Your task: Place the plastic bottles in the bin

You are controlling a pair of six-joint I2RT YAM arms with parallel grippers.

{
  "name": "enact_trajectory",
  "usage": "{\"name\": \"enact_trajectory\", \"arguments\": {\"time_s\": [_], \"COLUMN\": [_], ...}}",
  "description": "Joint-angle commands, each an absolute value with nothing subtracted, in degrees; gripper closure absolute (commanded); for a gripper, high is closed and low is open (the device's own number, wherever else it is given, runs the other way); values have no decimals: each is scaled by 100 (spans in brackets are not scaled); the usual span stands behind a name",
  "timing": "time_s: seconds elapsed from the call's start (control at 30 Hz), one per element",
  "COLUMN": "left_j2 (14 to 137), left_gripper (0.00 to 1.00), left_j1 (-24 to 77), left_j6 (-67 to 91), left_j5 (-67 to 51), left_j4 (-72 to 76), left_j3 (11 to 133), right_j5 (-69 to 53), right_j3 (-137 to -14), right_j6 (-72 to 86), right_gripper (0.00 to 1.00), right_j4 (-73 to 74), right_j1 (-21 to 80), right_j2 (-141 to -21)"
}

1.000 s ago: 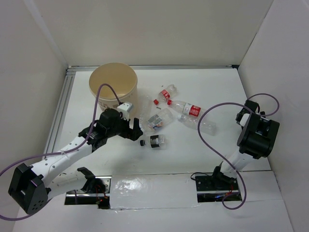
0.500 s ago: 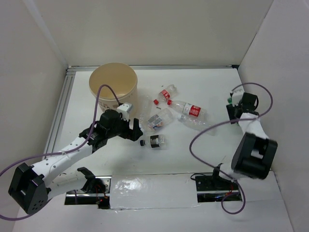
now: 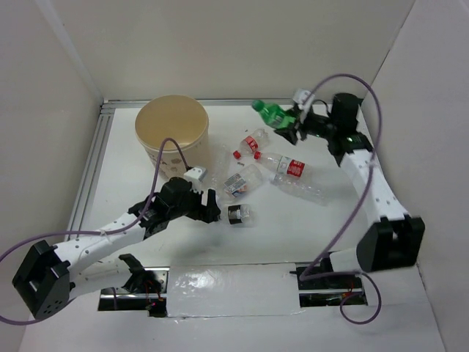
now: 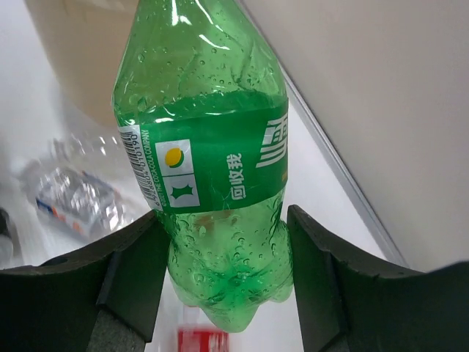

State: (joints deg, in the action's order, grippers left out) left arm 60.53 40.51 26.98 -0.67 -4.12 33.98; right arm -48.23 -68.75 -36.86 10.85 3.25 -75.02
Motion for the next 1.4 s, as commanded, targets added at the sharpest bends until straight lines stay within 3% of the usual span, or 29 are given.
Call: {"name": "enact_trajectory", "arguments": {"time_s": [0.0, 0.43, 0.53, 0.57, 0.6, 0.63, 0.67, 0.7, 0.8, 0.93, 1.23, 1.37], "left_j2": [6021, 5370, 5484, 5537, 5607, 5755, 5844, 5932, 6432, 7223, 8120, 8770], "left_gripper": [7, 7, 7, 7, 7, 5, 5, 4, 4, 4, 6, 23], "left_j1": [4315, 4975, 5027, 5027, 5027, 5027, 5027, 5027, 5027, 5027, 5133, 5185], "left_j6": [2917, 2822, 2497, 2392, 2295, 1929, 1925, 1794, 1319, 827, -316, -387], "left_j5": [412, 1336, 1336, 1336, 1336, 1336, 1336, 1336, 1336, 1126, -490, -993], "left_j4": [-70, 35, 236, 237, 324, 421, 483, 570, 808, 1115, 1617, 1389], "left_j3": [3174, 2733, 2733, 2733, 2803, 2865, 2865, 2865, 3049, 3401, 3516, 3796], "right_j5": [-5607, -5282, -5221, -5221, -5221, -5090, -5089, -4915, -4694, -4140, -4342, -4176], "right_j3": [-8110, -11345, -12188, -12434, -12680, -13170, -13401, -13569, -13913, -13607, -9812, -8142], "right_j6": [-3219, -2514, -2260, -2128, -1796, -1497, -1494, -1329, -827, -869, -2143, -2619], "right_gripper": [67, 67, 62, 58, 40, 15, 14, 2, 0, 0, 0, 7], "right_j4": [669, 501, 650, 650, 729, 782, 782, 782, 729, 1395, 2363, 2426], "right_j1": [1236, 3294, 3506, 3507, 3507, 3507, 3507, 3507, 3270, 2814, 1065, 555], "right_j2": [-8409, -11002, -11775, -11995, -12432, -12793, -12797, -13014, -13069, -12326, -9942, -8784]}}
